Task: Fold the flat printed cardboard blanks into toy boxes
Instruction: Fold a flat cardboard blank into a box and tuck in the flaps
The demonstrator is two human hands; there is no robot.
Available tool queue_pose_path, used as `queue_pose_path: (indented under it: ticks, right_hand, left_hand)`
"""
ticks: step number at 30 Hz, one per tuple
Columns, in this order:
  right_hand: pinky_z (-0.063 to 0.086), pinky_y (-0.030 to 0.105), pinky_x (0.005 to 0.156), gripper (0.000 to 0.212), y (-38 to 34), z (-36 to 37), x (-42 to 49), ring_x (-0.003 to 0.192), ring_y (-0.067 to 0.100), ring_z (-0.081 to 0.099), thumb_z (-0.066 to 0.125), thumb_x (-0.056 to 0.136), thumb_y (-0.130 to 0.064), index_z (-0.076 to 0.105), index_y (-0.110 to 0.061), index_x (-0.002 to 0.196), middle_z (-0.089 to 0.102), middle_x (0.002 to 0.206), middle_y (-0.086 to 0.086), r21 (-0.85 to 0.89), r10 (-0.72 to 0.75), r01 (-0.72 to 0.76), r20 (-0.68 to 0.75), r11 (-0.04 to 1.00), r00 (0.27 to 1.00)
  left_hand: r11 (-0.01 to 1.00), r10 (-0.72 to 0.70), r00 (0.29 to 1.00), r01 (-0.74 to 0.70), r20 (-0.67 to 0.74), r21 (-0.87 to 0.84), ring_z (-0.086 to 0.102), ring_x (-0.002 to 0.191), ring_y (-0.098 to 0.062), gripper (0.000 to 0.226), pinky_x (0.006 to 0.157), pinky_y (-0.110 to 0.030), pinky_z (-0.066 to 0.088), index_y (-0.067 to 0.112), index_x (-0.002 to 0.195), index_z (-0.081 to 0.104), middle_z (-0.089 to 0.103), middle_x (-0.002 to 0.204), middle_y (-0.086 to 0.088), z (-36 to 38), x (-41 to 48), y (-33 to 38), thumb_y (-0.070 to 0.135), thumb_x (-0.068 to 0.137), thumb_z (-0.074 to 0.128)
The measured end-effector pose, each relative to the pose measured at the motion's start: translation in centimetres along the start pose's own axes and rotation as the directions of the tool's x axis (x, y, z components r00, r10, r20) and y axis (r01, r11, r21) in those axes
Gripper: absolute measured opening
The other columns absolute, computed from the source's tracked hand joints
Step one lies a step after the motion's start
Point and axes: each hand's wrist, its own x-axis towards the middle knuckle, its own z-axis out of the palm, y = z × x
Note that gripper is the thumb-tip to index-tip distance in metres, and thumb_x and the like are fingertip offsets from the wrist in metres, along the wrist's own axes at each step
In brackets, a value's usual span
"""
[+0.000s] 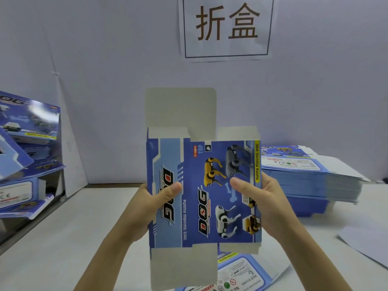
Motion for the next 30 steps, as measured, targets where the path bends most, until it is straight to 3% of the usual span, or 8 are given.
queue_pose_path:
  ticks: [6, 10, 16, 20, 23, 25, 27, 30]
  right_hand:
    - [0.053, 0.049, 0.089, 0.034, 0.4, -0.1, 0.1, 0.096, 0.028, 0.070, 0.073, 0.066, -0.030, 0.070, -0.017, 0.098, 0.075, 0.096, 0.008, -0.023, -0.038, 0.036, -0.127, 0.999, 0.991]
    - [0.051, 0.057, 0.092, 0.043, 0.3, -0.2, 0.0, 0.093, 0.029, 0.071, 0.075, 0.060, -0.036, 0.069, -0.017, 0.099, 0.075, 0.094, 0.009, -0.046, -0.027, 0.021, -0.132, 0.999, 0.991]
    - [0.056, 0.048, 0.082, 0.025, 0.7, 0.3, 0.1, 0.093, 0.031, 0.070, 0.072, 0.065, -0.035, 0.072, -0.029, 0.089, 0.075, 0.092, 0.004, -0.061, -0.105, 0.096, -0.167, 0.993, 0.980]
    - [0.053, 0.017, 0.064, 0.038, 0.6, 0.8, -0.1, 0.080, 0.005, 0.069, 0.070, 0.070, -0.037, 0.062, -0.027, 0.106, 0.073, 0.082, -0.012, -0.188, -0.180, 0.169, -0.046, 0.968, 0.982]
    - [0.054, 0.021, 0.075, 0.038, 0.2, 1.0, -0.1, 0.097, 0.013, 0.068, 0.068, 0.084, -0.032, 0.056, -0.025, 0.120, 0.072, 0.104, -0.006, -0.190, -0.253, 0.258, 0.055, 0.947, 0.966]
    - [0.053, 0.021, 0.082, 0.047, -0.4, 0.7, 0.0, 0.103, 0.012, 0.066, 0.065, 0.088, -0.022, 0.049, -0.023, 0.132, 0.070, 0.112, -0.005, -0.122, -0.329, 0.330, 0.028, 0.936, 0.944]
    - [0.051, 0.018, 0.081, 0.060, -0.9, 0.2, 0.0, 0.090, 0.003, 0.066, 0.066, 0.086, -0.027, 0.039, -0.030, 0.140, 0.071, 0.095, -0.017, -0.127, -0.379, 0.373, -0.027, 0.919, 0.925]
    - [0.048, 0.023, 0.087, 0.068, -1.1, -0.3, -0.2, 0.081, -0.002, 0.054, 0.061, 0.080, -0.049, 0.034, -0.042, 0.141, 0.059, 0.070, -0.031, -0.344, -0.448, 0.395, -0.087, 0.852, 0.890]
  left_hand:
    - [0.995, 0.102, 0.993, -0.101, -0.065, 0.011, 0.073, 0.076, -0.026, 0.035, 0.055, -0.033, 0.059, 0.016, 0.102, 0.060, 0.075, 0.087, -0.004, 0.7, 0.2, -0.5, 0.033, 0.071, 0.064]
    - [0.992, 0.123, 0.989, -0.121, -0.079, 0.035, 0.073, 0.076, -0.023, 0.033, 0.053, -0.029, 0.058, 0.021, 0.100, 0.059, 0.075, 0.086, 0.000, 0.8, 0.2, -0.5, 0.036, 0.070, 0.064]
    - [0.966, 0.228, 0.967, -0.210, -0.116, 0.149, 0.072, 0.085, -0.013, 0.046, 0.056, -0.024, 0.058, 0.031, 0.109, 0.054, 0.072, 0.094, 0.011, 1.5, -0.1, 0.0, 0.043, 0.067, 0.069]
    - [0.947, 0.279, 0.960, -0.279, 0.026, 0.157, 0.065, 0.101, 0.003, 0.096, 0.065, -0.018, 0.056, 0.062, 0.125, 0.027, 0.061, 0.110, 0.029, 2.8, -0.7, 0.6, 0.046, 0.051, 0.086]
    - [0.910, 0.354, 0.931, -0.366, 0.090, 0.198, 0.064, 0.097, 0.006, 0.095, 0.061, -0.009, 0.052, 0.057, 0.128, 0.026, 0.062, 0.108, 0.031, 2.9, -0.9, 0.7, 0.035, 0.055, 0.083]
    - [0.869, 0.387, 0.908, -0.417, 0.157, 0.266, 0.061, 0.105, 0.003, 0.096, 0.066, -0.009, 0.052, 0.049, 0.134, 0.028, 0.059, 0.117, 0.024, 2.4, -1.0, 0.8, 0.034, 0.058, 0.085]
    - [0.839, 0.388, 0.898, -0.438, 0.208, 0.324, 0.055, 0.115, 0.002, 0.097, 0.070, -0.010, 0.052, 0.048, 0.135, 0.027, 0.052, 0.126, 0.028, 1.8, -1.1, 0.9, 0.046, 0.056, 0.083]
    - [0.832, 0.383, 0.897, -0.438, 0.221, 0.341, 0.052, 0.119, 0.000, 0.095, 0.073, -0.008, 0.050, 0.046, 0.135, 0.028, 0.052, 0.129, 0.025, 1.6, -1.1, 0.9, 0.053, 0.055, 0.078]
